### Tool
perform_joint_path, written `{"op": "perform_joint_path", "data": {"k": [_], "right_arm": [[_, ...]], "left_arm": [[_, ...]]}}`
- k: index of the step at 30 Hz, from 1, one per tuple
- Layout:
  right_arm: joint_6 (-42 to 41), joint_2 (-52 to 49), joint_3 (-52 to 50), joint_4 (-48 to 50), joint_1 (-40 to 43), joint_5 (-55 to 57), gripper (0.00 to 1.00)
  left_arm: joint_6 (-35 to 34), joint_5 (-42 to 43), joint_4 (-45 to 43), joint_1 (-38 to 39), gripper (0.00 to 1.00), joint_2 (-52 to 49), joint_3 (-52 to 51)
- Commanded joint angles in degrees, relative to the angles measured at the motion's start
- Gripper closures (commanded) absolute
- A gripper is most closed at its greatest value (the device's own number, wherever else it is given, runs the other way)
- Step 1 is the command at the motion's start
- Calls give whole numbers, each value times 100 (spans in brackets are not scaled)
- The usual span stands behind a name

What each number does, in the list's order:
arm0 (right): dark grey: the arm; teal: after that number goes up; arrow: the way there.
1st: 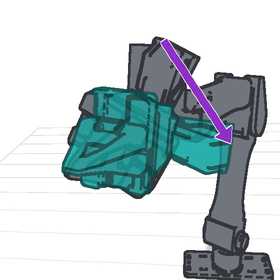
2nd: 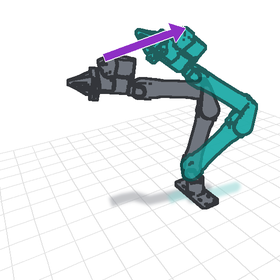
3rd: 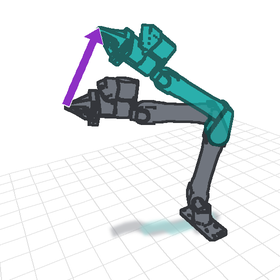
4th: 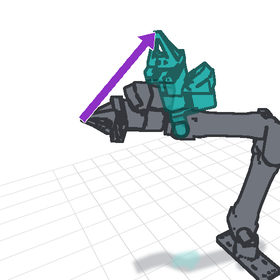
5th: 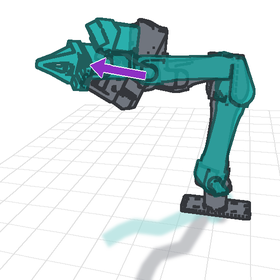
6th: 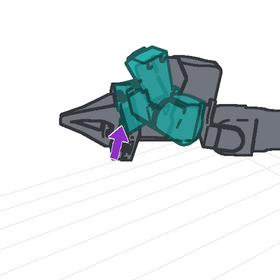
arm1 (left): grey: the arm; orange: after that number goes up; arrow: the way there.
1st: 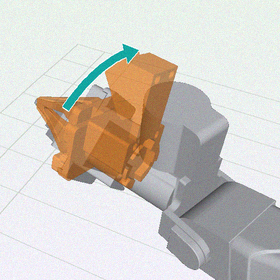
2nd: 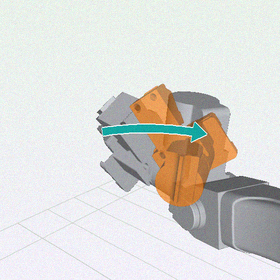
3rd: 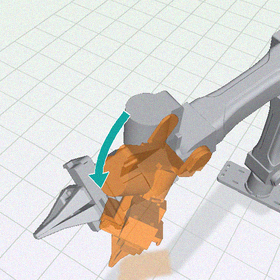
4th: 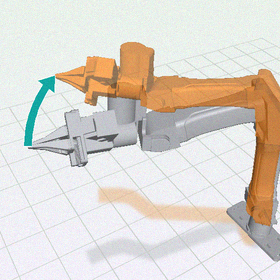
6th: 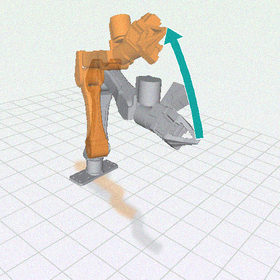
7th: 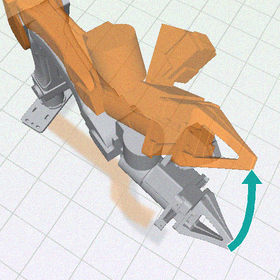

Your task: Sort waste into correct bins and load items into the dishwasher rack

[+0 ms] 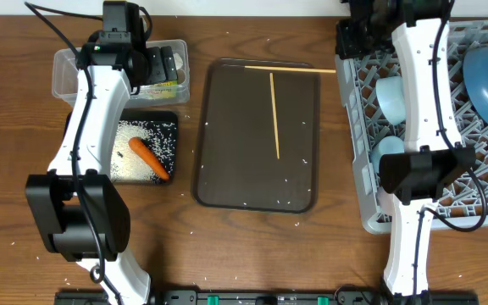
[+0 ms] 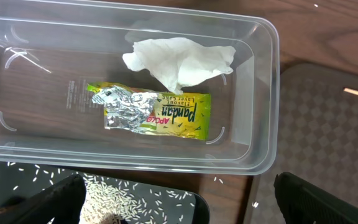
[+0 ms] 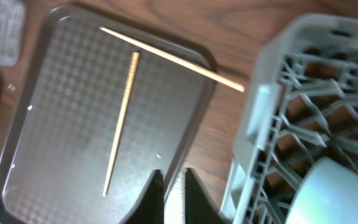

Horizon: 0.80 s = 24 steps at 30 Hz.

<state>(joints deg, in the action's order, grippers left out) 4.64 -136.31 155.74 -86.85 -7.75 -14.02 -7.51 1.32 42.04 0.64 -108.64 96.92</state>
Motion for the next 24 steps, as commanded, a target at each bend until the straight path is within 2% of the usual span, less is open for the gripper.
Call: {"op": "perform_joint_path", "data": {"k": [1, 5, 10, 14, 16, 24], "right_arm": [[109, 98, -498, 223, -374, -551, 72], [-243, 98, -1412, 866, -839, -501, 55], [-977, 98, -2658, 1843, -1495, 251, 48], [-1152, 98, -3362, 2450, -1945, 1615, 46], [-1150, 98, -3624, 2682, -2072, 1950, 48], [-1344, 96, -4400, 3195, -2107, 2133, 53]], "left_arm": [[-28, -4, 15, 7, 2, 39, -4], [-28, -4, 15, 7, 2, 39, -4], [-28, -4, 15, 7, 2, 42, -7], [-28, -4, 15, 7, 2, 39, -4], [-31, -4, 15, 7, 2, 42, -4], [-28, -4, 15, 7, 2, 42, -4]]}}
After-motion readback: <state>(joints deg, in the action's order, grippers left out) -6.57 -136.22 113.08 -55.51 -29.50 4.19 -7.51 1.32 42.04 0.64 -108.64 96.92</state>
